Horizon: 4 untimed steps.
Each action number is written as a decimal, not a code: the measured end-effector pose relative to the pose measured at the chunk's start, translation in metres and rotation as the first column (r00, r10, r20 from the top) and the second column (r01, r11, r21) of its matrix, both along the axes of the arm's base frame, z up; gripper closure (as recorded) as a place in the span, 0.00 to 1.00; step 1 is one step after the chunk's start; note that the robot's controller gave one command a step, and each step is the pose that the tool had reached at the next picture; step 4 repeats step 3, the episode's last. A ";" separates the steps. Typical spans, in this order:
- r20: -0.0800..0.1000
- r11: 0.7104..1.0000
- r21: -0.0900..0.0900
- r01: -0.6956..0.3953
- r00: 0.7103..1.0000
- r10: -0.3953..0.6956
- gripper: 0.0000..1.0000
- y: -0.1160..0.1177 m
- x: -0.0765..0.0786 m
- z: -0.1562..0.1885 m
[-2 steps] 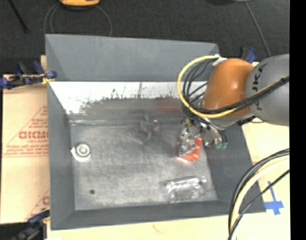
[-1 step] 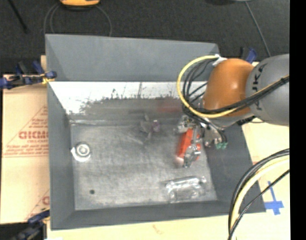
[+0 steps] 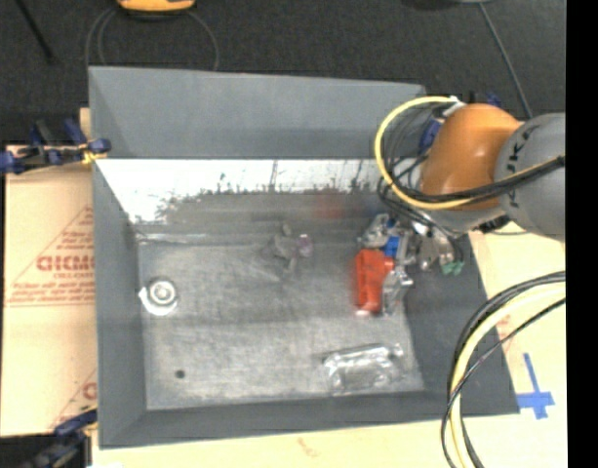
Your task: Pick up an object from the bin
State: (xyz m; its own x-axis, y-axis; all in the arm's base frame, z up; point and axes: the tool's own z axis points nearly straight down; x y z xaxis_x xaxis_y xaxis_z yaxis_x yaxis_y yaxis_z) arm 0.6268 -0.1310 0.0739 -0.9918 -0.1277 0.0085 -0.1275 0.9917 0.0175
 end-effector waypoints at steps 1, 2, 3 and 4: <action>-0.001 1.000 -0.003 -0.004 1.000 0.004 1.00 0.002 -0.001 0.000; 0.021 0.923 -0.020 -0.385 0.923 0.385 1.00 0.059 0.012 0.063; 0.021 0.875 -0.023 -0.484 0.874 0.485 1.00 0.063 0.006 0.139; 0.021 0.875 -0.023 -0.484 0.874 0.485 1.00 0.063 0.006 0.139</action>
Offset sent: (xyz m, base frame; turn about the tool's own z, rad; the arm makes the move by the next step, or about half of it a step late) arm 0.0000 0.0000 0.0000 0.0000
